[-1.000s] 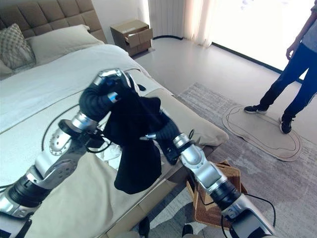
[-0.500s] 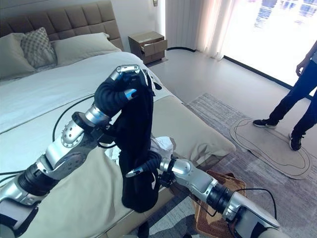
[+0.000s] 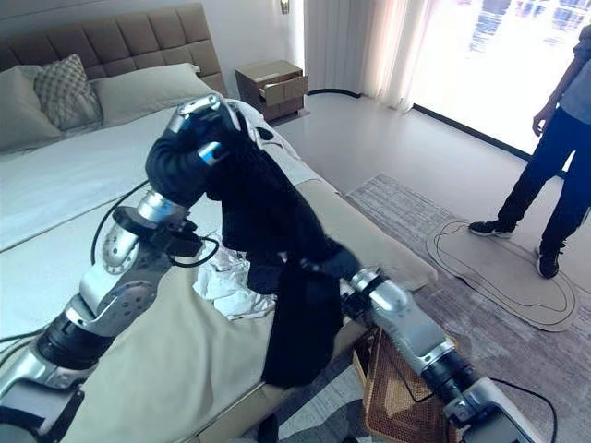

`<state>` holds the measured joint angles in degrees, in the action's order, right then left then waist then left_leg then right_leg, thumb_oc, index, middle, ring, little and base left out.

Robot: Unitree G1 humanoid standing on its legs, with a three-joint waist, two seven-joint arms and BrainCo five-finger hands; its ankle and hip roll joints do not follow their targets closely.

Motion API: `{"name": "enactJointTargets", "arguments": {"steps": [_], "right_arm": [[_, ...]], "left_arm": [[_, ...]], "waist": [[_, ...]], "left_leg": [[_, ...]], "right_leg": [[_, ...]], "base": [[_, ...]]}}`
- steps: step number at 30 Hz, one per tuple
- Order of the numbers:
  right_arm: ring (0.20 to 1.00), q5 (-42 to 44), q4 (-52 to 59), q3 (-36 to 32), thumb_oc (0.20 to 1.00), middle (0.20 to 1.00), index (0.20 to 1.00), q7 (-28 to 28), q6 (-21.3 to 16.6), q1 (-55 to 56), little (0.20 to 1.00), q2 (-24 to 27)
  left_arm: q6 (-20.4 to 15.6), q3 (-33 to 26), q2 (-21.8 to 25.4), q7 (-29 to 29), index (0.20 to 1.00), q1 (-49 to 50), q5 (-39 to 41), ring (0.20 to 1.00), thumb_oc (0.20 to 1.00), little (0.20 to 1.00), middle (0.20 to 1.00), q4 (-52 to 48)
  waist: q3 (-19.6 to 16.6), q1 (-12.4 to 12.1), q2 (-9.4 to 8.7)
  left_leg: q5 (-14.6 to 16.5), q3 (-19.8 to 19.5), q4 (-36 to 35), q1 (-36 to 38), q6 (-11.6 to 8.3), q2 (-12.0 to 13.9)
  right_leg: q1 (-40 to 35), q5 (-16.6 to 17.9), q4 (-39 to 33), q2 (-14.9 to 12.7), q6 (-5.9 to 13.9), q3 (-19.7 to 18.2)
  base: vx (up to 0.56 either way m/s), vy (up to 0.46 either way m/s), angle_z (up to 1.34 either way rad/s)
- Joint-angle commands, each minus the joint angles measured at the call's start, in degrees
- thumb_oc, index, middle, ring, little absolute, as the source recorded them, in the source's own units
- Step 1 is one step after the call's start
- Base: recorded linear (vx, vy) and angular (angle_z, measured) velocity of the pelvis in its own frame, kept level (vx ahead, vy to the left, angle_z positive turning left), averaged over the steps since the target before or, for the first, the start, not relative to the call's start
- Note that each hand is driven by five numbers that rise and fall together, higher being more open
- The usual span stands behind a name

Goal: Pick up clothes into the bucket

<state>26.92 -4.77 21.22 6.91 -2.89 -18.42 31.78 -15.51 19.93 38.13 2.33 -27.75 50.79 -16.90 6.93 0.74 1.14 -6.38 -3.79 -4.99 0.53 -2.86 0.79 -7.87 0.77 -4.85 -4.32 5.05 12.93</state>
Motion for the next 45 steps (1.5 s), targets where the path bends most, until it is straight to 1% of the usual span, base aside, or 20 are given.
{"name": "enactJointTargets", "arguments": {"steps": [1, 2, 3, 4, 5, 8, 9, 12, 15, 20, 22, 28, 32, 34, 37, 38, 39, 42, 43, 45], "right_arm": [[0.2, 2.35, 4.46, -5.65, 0.2, 0.2, 0.2, -4.23, -6.18, -0.05, 0.2, 0.34], [0.2, 3.36, 4.89, -7.33, 0.2, 0.2, 0.2, -4.87, -6.42, 0.16, 0.2, 0.71], [0.2, 4.11, 5.46, -8.31, 0.2, 0.2, 0.2, -5.09, -6.55, 0.38, 0.2, 1.09], [0.2, 5.63, 5.66, -9.39, 0.2, 0.2, 0.2, -5.37, -6.8, 0.49, 0.2, 1.32], [0.2, 7.87, 5.86, -10.69, 0.2, 0.2, 0.2, -5.66, -7.14, 0.69, 0.2, 1.53], [0.2, 10.2, 6.27, -12.81, 0.2, 0.2, 0.2, -5.97, -7.55, 0.81, 0.2, 2.81], [0.2, 10.09, 6.77, -15.71, 0.2, 0.2, 0.2, -6.89, -8.13, 0.51, 0.2, 4.75], [0.2, 9.58, 6.86, -18.49, 0.2, 0.2, 0.2, -8.06, -8.71, 0.21, 0.2, 6.34], [0.2, 8.41, 6.51, -22.89, 0.2, 0.2, 0.2, -10.46, -9.56, 0.37, 0.2, 7.7], [0.2, 7.33, 2.18, -24.74, 0.2, 0.2, 0.2, -13.01, -9.64, -1.16, 0.2, 11.03], [0.2, 5.46, -0.06, -25.89, 0.2, 0.2, 0.2, -15.51, -9.5, -1.82, 0.2, 12.7], [0.2, 1.87, -3.47, -27.84, 0.2, 0.2, 0.2, -18.54, -8.74, -0.82, 0.2, 13.51], [0.2, -0.84, -8.86, -27.04, 0.2, 0.2, 0.2, -21.53, -7.75, -0.99, 0.2, 11.66], [0.2, -0.76, -10.21, -26.93, 0.2, 0.2, 0.2, -22.15, -7.72, -1.13, 0.2, 11.35], [0.2, -1.66, -16.38, -26.32, 0.2, 0.2, 0.2, -24.28, -7.23, -2.53, 0.2, 9.98], [0.2, -1.65, -16.47, -26.26, 0.2, 0.2, 0.2, -24.29, -7.27, -2.65, 0.2, 10.03], [0.2, -2.48, -19.87, -25.68, 0.2, 0.2, 0.2, -25.57, -6.89, -3.94, 0.2, 9.57], [0.2, -3.55, -23.68, -25.1, 0.2, 0.2, 0.2, -26.94, -6.52, -5.44, 0.2, 9.25], [0.2, -5.2, -27.06, -24.47, 0.2, 0.2, 0.2, -28.33, -5.9, -6.65, 0.2, 9.13], [0.2, -6.27, -30.47, -24.11, 0.2, 0.2, 0.2, -29.47, -5.4, -7.5, 0.2, 8.92]], "left_arm": [[-3.7, -7.43, -1.12, -1.03, 0.2, 1.35, 0.92, 0.2, 0.2, 0.2, 0.2, 0.4], [-3.72, -8.67, -1.7, -1.38, 0.2, 2.76, 0.53, 0.2, 0.2, 0.2, 0.2, 0.77], [-3.65, -9.49, -2.19, -1.66, 0.426, 3.73, 0.12, 0.426, 0.426, 0.426, 0.426, 1.01], [-3.69, -10.34, -2.56, -2.27, 0.862, 4.59, -0.91, 0.862, 0.862, 0.862, 0.862, 1.55], [-3.57, -11.29, -3.44, -3.4, 1.0, 5.79, -2.55, 1.0, 1.0, 1.0, 1.0, 2.4], [-3.37, -12.97, -4.04, -4.83, 1.0, 7.81, -6.47, 1.0, 1.0, 1.0, 1.0, 3.38], [-3.1, -14.99, -4.13, -6.35, 1.0, 9.8, -12.06, 1.0, 1.0, 1.0, 1.0, 4.71], [-2.85, -17.11, -4.55, -7.23, 1.0, 12.29, -16.34, 1.0, 1.0, 1.0, 1.0, 6.7], [-1.39, -19.06, -7.49, -7.16, 1.0, 19.01, -21.95, 1.0, 1.0, 1.0, 1.0, 9.88], [0.5, -18.44, -9.61, -6.85, 1.0, 24.27, -27.08, 1.0, 1.0, 1.0, 1.0, 17.2], [1.59, -17.44, -12.85, -7.07, 1.0, 27.68, -27.23, 1.0, 1.0, 1.0, 1.0, 21.59], [3.87, -15.34, -17.2, -8.87, 1.0, 30.23, -31.29, 1.0, 1.0, 1.0, 1.0, 34.41], [5.89, -13.96, -20.77, -11.48, 1.0, 29.74, -32.58, 1.0, 1.0, 1.0, 1.0, 48.32], [6.15, -13.55, -21.11, -11.64, 1.0, 29.71, -33.01, 1.0, 1.0, 1.0, 1.0, 50.08], [7.12, -12.24, -22.89, -12.02, 1.0, 30.44, -33.71, 1.0, 1.0, 1.0, 1.0, 57.52], [7.05, -12.25, -22.94, -12.02, 1.0, 30.34, -33.71, 1.0, 1.0, 1.0, 1.0, 57.63], [7.49, -11.3, -23.83, -12.08, 1.0, 30.54, -33.71, 1.0, 1.0, 1.0, 1.0, 60.49], [7.71, -10.53, -24.48, -12.36, 1.0, 30.43, -34.27, 1.0, 1.0, 1.0, 1.0, 63.41], [8.02, -9.76, -25.17, -12.82, 1.0, 30.21, -34.32, 1.0, 1.0, 1.0, 1.0, 65.93], [8.15, -9.19, -25.81, -13.45, 1.0, 29.69, -34.3, 1.0, 1.0, 1.0, 1.0, 67.49]], "waist": [[-2.46, -0.13, -3.49], [-2.6, -0.11, -3.55], [-2.73, -0.12, -3.62], [-2.75, -0.12, -3.74], [-2.82, -0.12, -3.87], [-2.98, -0.14, -4.1], [-3.1, -0.18, -4.26], [-3.25, -0.23, -4.31], [-3.19, -0.23, -4.41], [-2.43, -0.25, -4.2], [-1.06, -0.22, -3.98], [1.09, -0.19, -3.24], [4.46, -0.21, -1.49], [5.01, -0.21, -1.05], [7.83, -0.45, 1.12], [7.79, -0.44, 1.15], [9.46, -0.54, 2.38], [10.72, -0.63, 3.55], [12.23, -0.7, 4.75], [13.44, -0.63, 5.63]], "left_leg": [[7.28, 2.74, 1.67, 5.23, 0.39, -0.7], [7.3, 2.82, 1.62, 5.27, 0.38, -0.63], [7.37, 2.88, 1.59, 5.36, 0.37, -0.58], [7.37, 2.94, 1.55, 5.4, 0.36, -0.56], [7.34, 3.05, 1.48, 5.47, 0.35, -0.51], [7.35, 3.17, 1.33, 5.61, 0.31, -0.41], [7.43, 3.28, 1.33, 5.6, 0.26, -0.35], [7.51, 3.44, 1.19, 5.84, 0.27, -0.29], [7.76, 3.79, 1.2, 5.89, 0.42, -0.36], [7.6, 4.45, 1.19, 5.38, 0.53, -0.37], [7.14, 4.87, 1.45, 3.62, 0.66, -0.41], [6.18, 4.96, 2.13, 0.39, 0.8, -0.53], [5.06, 4.82, 2.95, -3.17, 0.95, -0.68], [4.86, 4.77, 3.06, -3.8, 0.98, -0.68], [3.99, 4.62, 3.2, -5.89, 1.04, -0.85], [3.99, 4.64, 3.22, -6.01, 1.04, -0.85], [3.55, 4.51, 3.33, -7.08, 1.02, -0.94], [3.12, 4.5, 3.42, -8.32, 0.94, -1.01], [2.53, 4.36, 3.29, -9.3, 0.79, -1.04], [2.05, 4.26, 3.19, -10.4, 0.57, -1.09]], "right_leg": [[3.12, -2.12, 5.54, -2.57, 1.67, -2.12], [3.08, -2.18, 5.5, -2.5, 1.61, -2.14], [3.01, -2.21, 5.42, -2.4, 1.57, -2.23], [2.98, -2.2, 5.32, -2.36, 1.56, -2.25], [2.9, -2.19, 5.25, -2.3, 1.51, -2.29], [2.8, -2.24, 5.09, -2.11, 1.4, -2.39], [2.82, -2.28, 5.05, -2.03, 1.35, -2.43], [2.69, -2.25, 4.9, -1.96, 1.33, -2.58], [2.77, -2.1, 4.58, -1.9, 1.3, -3.01], [3.69, -1.61, 4.35, -1.75, 1.41, -3.8], [5.92, -1.06, 4.73, -1.64, 1.43, -4.42], [9.36, -0.7, 5.94, -1.69, 1.4, -4.64], [13.97, -0.56, 8.33, -1.89, 1.03, -5.18], [14.79, -0.69, 8.87, -1.95, 0.95, -5.3], [18.11, -1.39, 11.17, -2.06, 0.55, -5.48], [18.3, -1.45, 11.32, -2.07, 0.54, -5.51], [19.89, -1.72, 12.26, -2.23, 0.41, -5.74], [21.74, -2.08, 13.44, -2.37, 0.23, -5.95], [23.44, -2.43, 14.55, -2.41, 0.05, -5.95], [24.76, -2.82, 15.51, -2.58, -0.11, -5.98]], "base": [[0.0, 0.0, 0.0], [0.0, 0.0, 0.0], [0.0, 0.0, 0.0], [0.0, 0.0, 0.0], [0.0, 0.0, 0.0], [0.0, 0.0, 0.0], [0.0, 0.0, 0.0], [0.0, 0.0, 0.0], [0.0, -0.001, -0.01], [-0.03, 0.002, -0.13], [-0.1, -0.005, -0.1], [-0.07, -0.018, -0.06], [-0.09, -0.022, -0.04], [-0.04, -0.019, -0.02], [-0.03, -0.015, 0.01], [-0.05, -0.006, 0.01], [-0.05, -0.003, 0.0], [-0.04, -0.016, -0.03], [-0.03, -0.028, -0.03], [-0.04, -0.042, -0.01]]}}
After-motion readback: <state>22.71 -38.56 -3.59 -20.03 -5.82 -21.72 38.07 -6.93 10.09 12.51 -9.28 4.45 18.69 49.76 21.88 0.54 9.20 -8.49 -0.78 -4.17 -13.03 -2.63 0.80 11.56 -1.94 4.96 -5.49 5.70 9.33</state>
